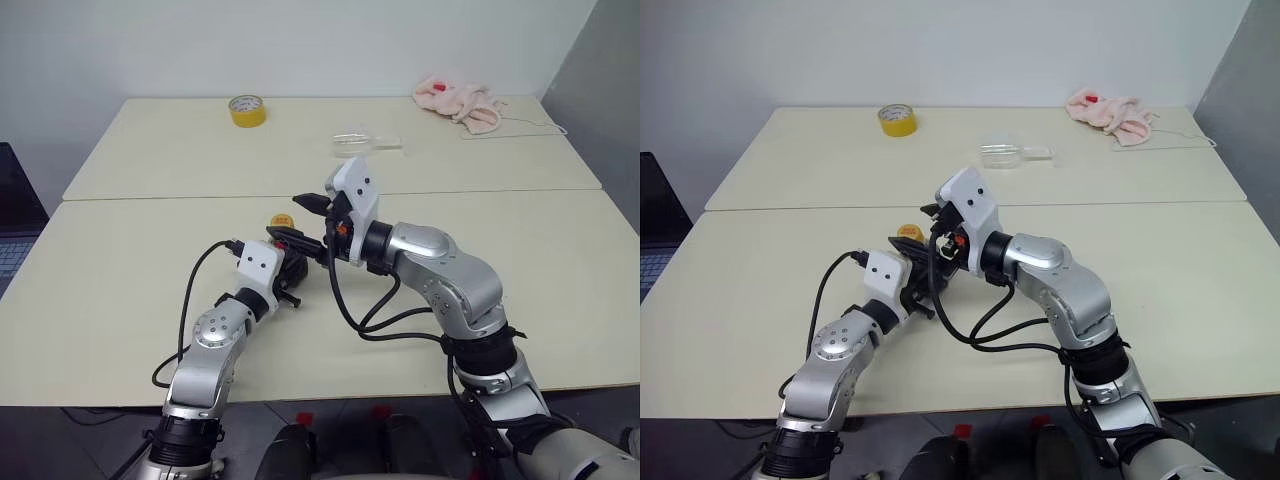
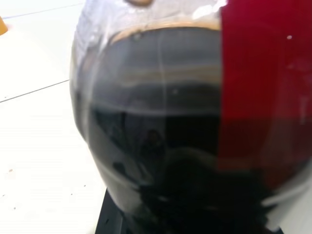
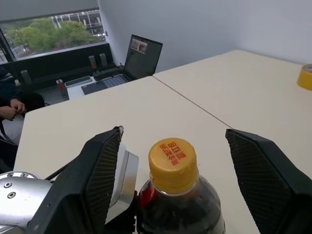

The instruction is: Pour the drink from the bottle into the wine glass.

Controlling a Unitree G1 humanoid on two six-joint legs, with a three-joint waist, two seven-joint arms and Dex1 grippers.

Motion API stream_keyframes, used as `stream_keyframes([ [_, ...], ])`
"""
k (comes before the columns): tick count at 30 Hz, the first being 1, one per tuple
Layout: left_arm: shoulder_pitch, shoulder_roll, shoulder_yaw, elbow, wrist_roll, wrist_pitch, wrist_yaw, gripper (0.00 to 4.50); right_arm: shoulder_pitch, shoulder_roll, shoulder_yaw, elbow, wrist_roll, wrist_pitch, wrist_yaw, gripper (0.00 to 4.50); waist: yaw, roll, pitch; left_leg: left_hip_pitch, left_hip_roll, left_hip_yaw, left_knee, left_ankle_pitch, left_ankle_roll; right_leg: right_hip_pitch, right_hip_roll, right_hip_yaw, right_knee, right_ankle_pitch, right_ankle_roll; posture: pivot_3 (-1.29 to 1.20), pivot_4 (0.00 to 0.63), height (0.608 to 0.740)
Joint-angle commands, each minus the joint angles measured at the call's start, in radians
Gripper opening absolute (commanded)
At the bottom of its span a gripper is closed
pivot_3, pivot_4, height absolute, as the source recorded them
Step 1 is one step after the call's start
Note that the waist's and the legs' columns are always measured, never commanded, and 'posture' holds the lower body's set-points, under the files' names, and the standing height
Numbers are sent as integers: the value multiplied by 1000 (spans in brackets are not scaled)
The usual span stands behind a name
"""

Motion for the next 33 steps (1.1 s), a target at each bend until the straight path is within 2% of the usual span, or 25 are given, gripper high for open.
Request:
stream_keyframes([
  [1, -16, -4, 9, -33, 1, -38, 6, 791, -24, 5, 6, -9, -14, -19, -23, 3686, 0, 0, 0, 0, 0, 0, 0, 0, 0, 0, 0, 0, 0, 0, 0, 0, 150, 740],
  [21, -17, -8, 1, -32, 5, -36, 5, 790, -44, -10, 76, -7, -48, -20, -24, 3686, -1, 0, 0, 0, 0, 0, 0, 0, 0, 0, 0, 0, 0, 0, 0, 0, 150, 740],
  [31, -17, -6, 2, -35, 6, -32, 5, 760, -45, -5, 70, 18, -73, -39, -37, 3686, -1, 0, 0, 0, 0, 0, 0, 0, 0, 0, 0, 0, 0, 0, 0, 0, 150, 740],
  [33, -17, -6, 3, -36, 5, -31, 5, 760, -44, -5, 69, 21, -75, -41, -39, 3301, -1, 0, 0, 0, 0, 0, 0, 0, 0, 0, 0, 0, 0, 0, 0, 0, 150, 740],
])
